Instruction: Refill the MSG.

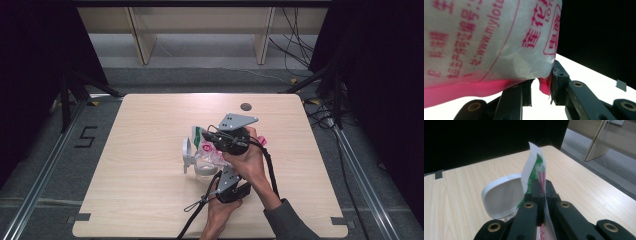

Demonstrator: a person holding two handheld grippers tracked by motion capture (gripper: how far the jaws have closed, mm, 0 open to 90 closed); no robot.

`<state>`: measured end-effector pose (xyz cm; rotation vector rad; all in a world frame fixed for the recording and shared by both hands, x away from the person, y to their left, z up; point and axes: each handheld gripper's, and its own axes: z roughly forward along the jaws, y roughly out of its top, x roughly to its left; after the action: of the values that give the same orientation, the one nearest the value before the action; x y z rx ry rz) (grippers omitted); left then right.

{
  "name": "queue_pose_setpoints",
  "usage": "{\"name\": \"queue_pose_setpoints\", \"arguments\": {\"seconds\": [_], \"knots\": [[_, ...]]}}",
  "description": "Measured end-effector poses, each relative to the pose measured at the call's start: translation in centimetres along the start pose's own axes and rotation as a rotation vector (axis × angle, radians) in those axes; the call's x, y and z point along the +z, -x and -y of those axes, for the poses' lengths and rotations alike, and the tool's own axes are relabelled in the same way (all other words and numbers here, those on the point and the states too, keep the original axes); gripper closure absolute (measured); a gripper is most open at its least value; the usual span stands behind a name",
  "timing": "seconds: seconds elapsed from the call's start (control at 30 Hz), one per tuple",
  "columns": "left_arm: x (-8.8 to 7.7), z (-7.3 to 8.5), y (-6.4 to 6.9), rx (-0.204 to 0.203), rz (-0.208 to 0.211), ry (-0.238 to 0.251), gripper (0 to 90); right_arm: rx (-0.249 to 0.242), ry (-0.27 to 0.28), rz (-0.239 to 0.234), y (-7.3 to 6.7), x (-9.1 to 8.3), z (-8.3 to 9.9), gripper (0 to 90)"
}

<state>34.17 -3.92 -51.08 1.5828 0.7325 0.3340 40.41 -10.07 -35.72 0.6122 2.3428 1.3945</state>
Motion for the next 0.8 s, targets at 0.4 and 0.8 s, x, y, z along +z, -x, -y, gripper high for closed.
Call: {"name": "queue_pose_setpoints", "arguments": {"seconds": [0.4,0.8], "knots": [[0.16,-0.19,0.01,-0.004,0.011,0.018,73.8,-0.011,0.002,0.0,-0.14,0.01,-0.3,90.0],[0.1,-0.2,0.07,0.002,-0.005,0.006,73.8,-0.006,0.021,0.013,-0.02,0.02,-0.3,90.0]]}}
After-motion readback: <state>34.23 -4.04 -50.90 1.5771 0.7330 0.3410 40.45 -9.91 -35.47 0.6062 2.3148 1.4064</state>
